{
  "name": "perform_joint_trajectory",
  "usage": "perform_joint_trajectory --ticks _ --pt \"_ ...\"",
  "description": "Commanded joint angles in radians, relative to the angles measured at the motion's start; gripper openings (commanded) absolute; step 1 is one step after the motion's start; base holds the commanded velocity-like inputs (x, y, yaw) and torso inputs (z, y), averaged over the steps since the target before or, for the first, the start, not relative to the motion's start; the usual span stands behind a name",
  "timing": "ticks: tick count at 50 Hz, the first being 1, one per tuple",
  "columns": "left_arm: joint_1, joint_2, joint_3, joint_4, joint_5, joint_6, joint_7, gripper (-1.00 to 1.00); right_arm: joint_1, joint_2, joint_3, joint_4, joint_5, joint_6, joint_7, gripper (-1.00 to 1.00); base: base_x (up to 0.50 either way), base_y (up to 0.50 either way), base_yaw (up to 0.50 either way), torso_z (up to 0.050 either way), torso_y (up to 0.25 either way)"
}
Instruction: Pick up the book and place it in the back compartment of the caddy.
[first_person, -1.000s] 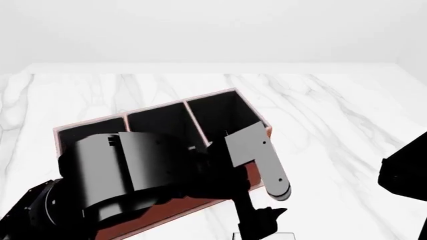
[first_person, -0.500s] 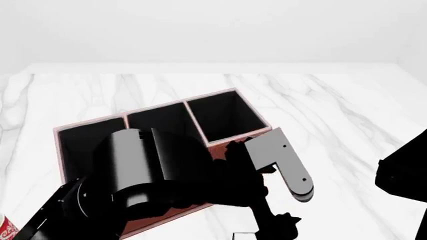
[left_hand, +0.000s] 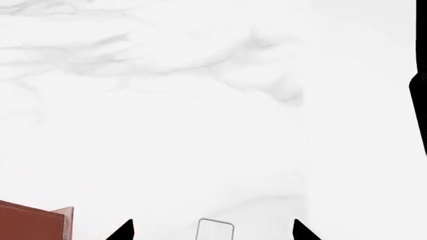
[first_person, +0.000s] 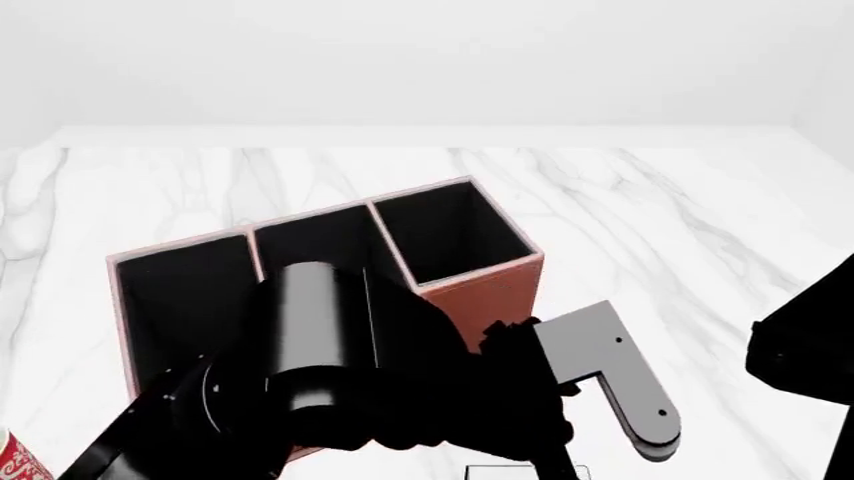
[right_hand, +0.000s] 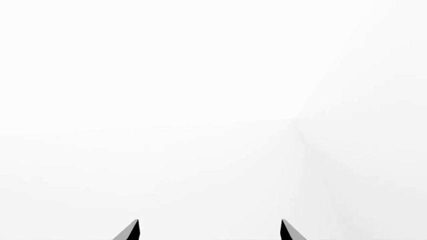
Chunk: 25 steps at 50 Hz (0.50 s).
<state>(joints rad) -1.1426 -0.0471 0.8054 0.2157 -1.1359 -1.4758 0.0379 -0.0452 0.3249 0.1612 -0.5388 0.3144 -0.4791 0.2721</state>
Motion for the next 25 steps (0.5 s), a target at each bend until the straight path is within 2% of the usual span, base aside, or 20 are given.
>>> perform_joint_trajectory --ticks 1,2,10,18,25 --pt "0.0 0.024 0.016 -0.04 -0.07 0.005 -0.029 1.0 -0.001 -0.016 0.014 0.004 -0.015 -0.002 -0.019 1.0 0.0 0.0 0.0 0.0 0.0" --pt "0.011 0.031 -0.008 -0.061 -0.106 -0.016 -0.06 1.0 -0.001 -0.017 0.011 0.007 -0.016 -0.002 -0.019 1.0 0.0 0.0 0.0 0.0 0.0" --pt "0.012 0.003 0.086 -0.06 -0.096 0.008 -0.03 1.0 -0.003 -0.015 0.009 0.008 -0.013 -0.005 -0.019 1.0 0.0 0.0 0.0 0.0 0.0" --pt "0.004 0.014 0.092 -0.082 -0.158 -0.008 -0.042 1.0 -0.006 -0.014 0.005 0.007 -0.013 -0.007 -0.018 1.0 0.0 0.0 0.0 0.0 0.0" --pt "-0.035 -0.01 0.14 -0.108 -0.125 0.033 0.02 1.0 -0.005 -0.013 0.005 0.011 -0.01 -0.009 -0.016 1.0 0.0 0.0 0.0 0.0 0.0"
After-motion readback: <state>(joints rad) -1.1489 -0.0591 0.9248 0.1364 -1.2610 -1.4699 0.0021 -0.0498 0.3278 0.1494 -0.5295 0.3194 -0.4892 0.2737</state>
